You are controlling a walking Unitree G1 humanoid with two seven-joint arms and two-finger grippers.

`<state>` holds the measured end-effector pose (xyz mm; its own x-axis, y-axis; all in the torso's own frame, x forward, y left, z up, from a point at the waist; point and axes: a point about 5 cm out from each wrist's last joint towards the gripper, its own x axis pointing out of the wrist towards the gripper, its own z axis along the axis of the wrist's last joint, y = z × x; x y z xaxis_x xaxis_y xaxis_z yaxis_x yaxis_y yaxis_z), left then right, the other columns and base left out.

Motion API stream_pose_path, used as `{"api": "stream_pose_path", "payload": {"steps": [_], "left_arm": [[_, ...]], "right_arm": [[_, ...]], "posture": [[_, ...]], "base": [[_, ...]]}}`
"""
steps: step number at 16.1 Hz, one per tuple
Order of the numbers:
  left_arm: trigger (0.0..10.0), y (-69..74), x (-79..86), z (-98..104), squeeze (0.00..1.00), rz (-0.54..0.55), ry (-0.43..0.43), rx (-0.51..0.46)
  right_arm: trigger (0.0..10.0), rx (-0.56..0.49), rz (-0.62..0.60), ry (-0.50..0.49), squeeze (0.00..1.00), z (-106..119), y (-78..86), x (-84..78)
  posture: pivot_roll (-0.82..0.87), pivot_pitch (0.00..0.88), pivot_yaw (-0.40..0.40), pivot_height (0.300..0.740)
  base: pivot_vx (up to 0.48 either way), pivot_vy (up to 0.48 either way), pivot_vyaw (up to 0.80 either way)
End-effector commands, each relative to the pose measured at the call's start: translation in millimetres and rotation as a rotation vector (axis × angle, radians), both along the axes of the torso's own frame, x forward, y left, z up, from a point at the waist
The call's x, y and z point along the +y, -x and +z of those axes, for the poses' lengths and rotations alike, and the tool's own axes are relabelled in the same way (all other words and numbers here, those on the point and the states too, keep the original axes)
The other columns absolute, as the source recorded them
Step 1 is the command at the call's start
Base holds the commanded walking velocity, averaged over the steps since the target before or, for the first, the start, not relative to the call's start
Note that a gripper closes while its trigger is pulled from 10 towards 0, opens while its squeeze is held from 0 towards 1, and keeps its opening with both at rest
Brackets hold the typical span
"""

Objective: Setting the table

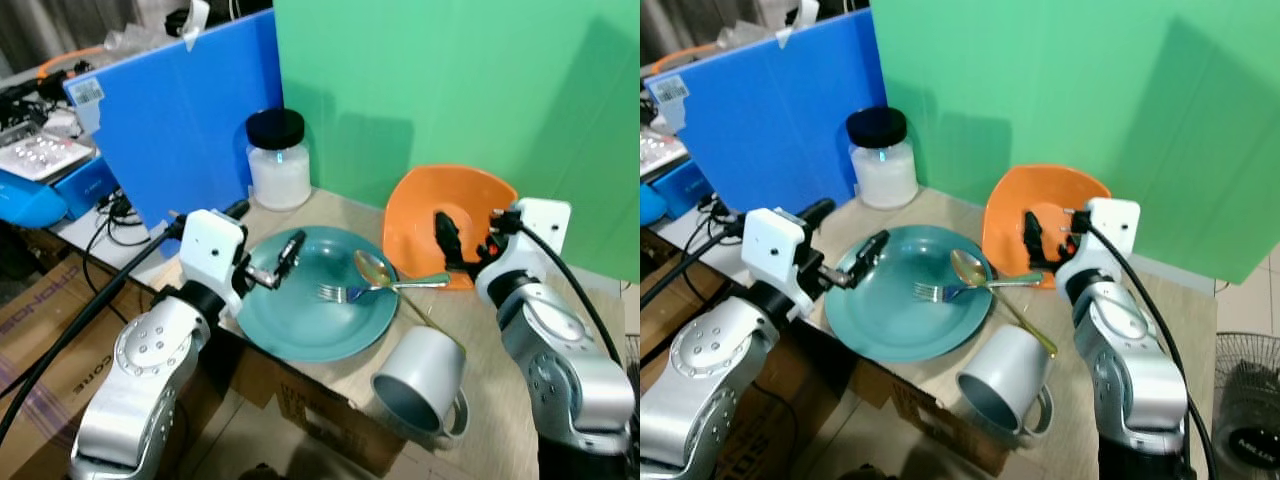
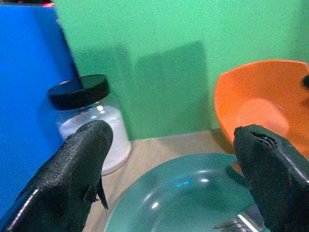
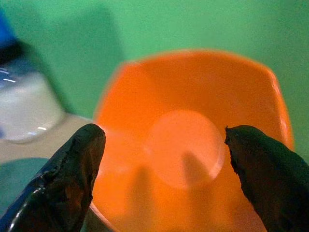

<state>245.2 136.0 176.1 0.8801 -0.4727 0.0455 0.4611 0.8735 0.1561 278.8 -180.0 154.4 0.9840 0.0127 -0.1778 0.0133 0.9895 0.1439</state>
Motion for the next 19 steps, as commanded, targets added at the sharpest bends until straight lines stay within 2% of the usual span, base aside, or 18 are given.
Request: {"api": "stream_pose_path", "payload": {"steps": [1, 2, 3, 4, 5, 7, 10, 11, 12, 13, 16, 17, 18, 19], "left_arm": [[10.0, 0.4, -0.4, 2, 0.0, -0.022, -0.002, -0.006], [10.0, 0.6, -1.1, 2, 0.0, -0.035, -0.001, -0.006], [10.0, 4.2, -4.1, 1, 0.0, -0.085, 0.004, 0.009], [10.0, 5.5, -4.8, 0, 0.0, -0.097, 0.003, 0.014], [10.0, 7.6, -5.8, -1, 0.0, -0.113, 0.003, 0.023], [10.0, 8.9, -6.1, -2, 0.0, -0.12, 0.004, 0.03], [10.0, 8.9, -6.4, -2, 0.0, -0.127, 0.003, 0.032], [10.0, 8.9, -6.4, -2, 0.0, -0.135, 0.001, 0.034], [10.0, 9.0, -6.4, -2, 0.0, -0.142, -0.002, 0.037], [10.0, 8.8, -6.6, -2, 0.0, -0.147, -0.002, 0.039], [10.0, 7.2, -10.1, -4, 0.0, -0.177, -0.001, 0.048], [10.0, 6.1, -12.1, -4, 0.0, -0.195, 0.002, 0.051], [10.0, 5.9, -12.6, -4, 0.0, -0.201, 0.002, 0.052], [10.0, 5.8, -13.2, -4, 0.0, -0.21, 0.0, 0.053]], "right_arm": [[10.0, 0.025, -0.032, -0.016, 1.0, -1, -6.7, -2.4], [10.0, 0.048, -0.054, -0.026, 1.0, -5, -12.2, -4.5], [10.0, 0.097, -0.117, -0.045, 1.0, -16, -28.4, -9.5], [10.0, 0.104, -0.143, -0.045, 1.0, -17, -31.2, -11.6], [10.0, 0.09, -0.185, -0.082, 0.0, -16, -34.5, -16.1], [10.0, 0.049, -0.233, -0.101, 0.0, -12, -37.0, -22.3], [10.0, -0.082, -0.289, -0.104, 0.0, 6, -35.2, -35.2], [10.0, -0.113, -0.291, -0.088, 0.5, 10, -33.0, -39.3], [10.0, -0.126, -0.29, -0.066, 0.81, 11, -30.7, -42.5], [10.0, -0.131, -0.281, -0.044, 1.0, 11, -27.1, -45.5], [10.0, -0.016, -0.2, -0.016, 1.0, -12, -26.8, -45.8], [10.0, 0.013, -0.169, -0.073, 0.3, -21, -35.0, -42.6], [10.0, 0.014, -0.166, -0.093, 0.08, -22, -38.0, -42.3], [10.0, 0.02, -0.15, -0.141, 0.0, -25, -44.5, -42.0]], "posture": [[0.1, 0.0, 0.077, 0.74], [0.1, 0.0, 0.077, 0.74], [0.11, 0.0, 0.069, 0.74], [0.11, 0.0, 0.069, 0.74], [0.12, 0.0, 0.057, 0.74], [0.12, 0.0, 0.056, 0.74], [0.13, 0.0, 0.056, 0.74], [0.13, 0.0, 0.058, 0.74], [0.12, 0.0, 0.061, 0.74], [0.12, 0.0, 0.064, 0.74], [0.09, 0.0, 0.09, 0.74], [0.08, 0.0, 0.1, 0.74], [0.08, 0.0, 0.102, 0.74], [0.08, 0.0, 0.102, 0.74]], "base": [[0.0, 0.0, 0.0], [0.0, 0.0, 0.0], [0.0, 0.0, 0.0], [0.0, 0.0, 0.0], [0.0, 0.0, 0.0], [0.0, 0.0, 0.0], [0.0, 0.0, 0.0], [0.0, 0.0, 0.0], [0.0, 0.0, 0.0], [0.0, 0.0, 0.0], [0.0, 0.0, 0.0], [0.0, 0.0, 0.0], [0.0, 0.0, 0.0], [0.0, 0.0, 0.0]]}}
